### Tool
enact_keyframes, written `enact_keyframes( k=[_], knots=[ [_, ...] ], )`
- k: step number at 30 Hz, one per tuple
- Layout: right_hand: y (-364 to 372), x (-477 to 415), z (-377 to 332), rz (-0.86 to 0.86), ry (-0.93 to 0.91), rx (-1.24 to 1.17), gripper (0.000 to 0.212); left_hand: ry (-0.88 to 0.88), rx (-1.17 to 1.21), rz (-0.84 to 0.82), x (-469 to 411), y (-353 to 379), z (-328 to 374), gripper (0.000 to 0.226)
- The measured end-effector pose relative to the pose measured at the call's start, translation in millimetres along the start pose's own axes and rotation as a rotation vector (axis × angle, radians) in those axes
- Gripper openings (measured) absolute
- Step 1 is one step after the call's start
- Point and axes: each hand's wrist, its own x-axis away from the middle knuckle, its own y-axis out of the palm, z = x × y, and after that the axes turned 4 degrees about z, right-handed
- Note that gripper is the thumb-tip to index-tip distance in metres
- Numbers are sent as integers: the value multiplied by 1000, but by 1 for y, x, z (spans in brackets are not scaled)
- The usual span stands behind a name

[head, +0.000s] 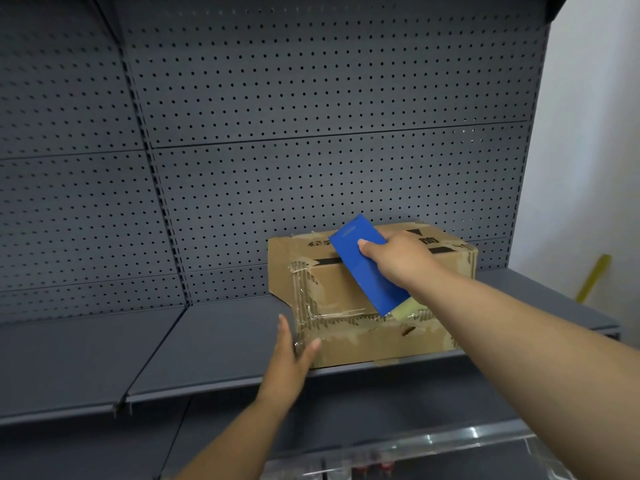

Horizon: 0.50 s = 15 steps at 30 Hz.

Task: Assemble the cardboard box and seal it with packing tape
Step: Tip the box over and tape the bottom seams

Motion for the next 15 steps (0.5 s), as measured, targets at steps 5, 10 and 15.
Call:
enact_keyframes(
  k=[5,10,15],
  knots=[
    [-1,-8,0,-6,13,30,38,-40,-146,38,-14,2,-10,52],
    [-1,-18,-1,27,3,51,41,-46,-92,49,-21,-2,-8,48],
    [-1,-28,-3,42,9,64,42,-28,80,23,-21,-3,-1,47]
  ],
)
